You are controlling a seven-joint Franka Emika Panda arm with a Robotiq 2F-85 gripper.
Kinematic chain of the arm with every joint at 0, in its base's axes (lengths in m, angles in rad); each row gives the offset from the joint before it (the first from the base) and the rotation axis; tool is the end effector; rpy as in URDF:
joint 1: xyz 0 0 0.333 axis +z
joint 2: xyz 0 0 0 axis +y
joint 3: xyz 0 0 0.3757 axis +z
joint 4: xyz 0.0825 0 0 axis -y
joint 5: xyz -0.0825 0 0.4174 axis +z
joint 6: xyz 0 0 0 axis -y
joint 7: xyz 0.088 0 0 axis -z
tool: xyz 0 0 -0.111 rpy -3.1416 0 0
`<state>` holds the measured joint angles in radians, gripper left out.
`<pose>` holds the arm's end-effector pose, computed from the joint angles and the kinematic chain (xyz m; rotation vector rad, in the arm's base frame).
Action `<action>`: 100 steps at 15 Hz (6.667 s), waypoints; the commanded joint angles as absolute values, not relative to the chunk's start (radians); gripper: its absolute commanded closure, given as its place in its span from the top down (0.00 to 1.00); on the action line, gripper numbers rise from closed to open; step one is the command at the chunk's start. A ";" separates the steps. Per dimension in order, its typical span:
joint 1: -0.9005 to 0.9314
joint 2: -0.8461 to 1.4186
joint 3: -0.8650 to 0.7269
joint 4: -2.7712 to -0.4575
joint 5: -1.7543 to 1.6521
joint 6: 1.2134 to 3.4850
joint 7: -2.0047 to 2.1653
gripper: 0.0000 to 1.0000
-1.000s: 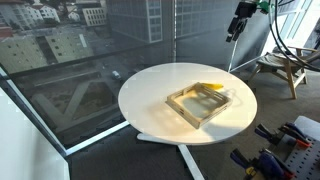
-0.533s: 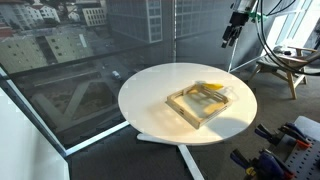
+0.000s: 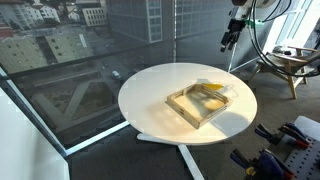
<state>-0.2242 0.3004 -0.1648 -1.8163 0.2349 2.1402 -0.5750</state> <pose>0.6370 -0.2398 0.4154 -3.0162 -0.1054 -0.1456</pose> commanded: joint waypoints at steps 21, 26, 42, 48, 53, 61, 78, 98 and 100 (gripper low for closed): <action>-0.273 0.356 -0.126 -1.759 0.224 2.143 -0.560 1.00; -0.273 0.385 -0.118 -1.711 0.226 2.137 -0.549 1.00; -0.322 0.586 -0.108 -1.412 0.133 2.115 -0.553 1.00; -0.340 0.632 -0.100 -1.353 0.085 2.063 -0.579 1.00; -0.362 0.667 -0.090 -1.289 0.070 1.981 -0.627 1.00; -0.379 0.711 -0.071 -1.210 0.068 1.886 -0.762 1.00; -0.365 0.825 -0.045 -1.149 0.007 1.888 -1.103 1.00; -0.361 0.907 -0.033 -1.127 0.004 1.927 -1.139 1.00; -0.361 0.907 -0.033 -1.124 0.004 1.927 -1.139 1.00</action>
<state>-0.3573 0.9031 -0.0363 -1.1322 0.0072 1.9314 -1.1388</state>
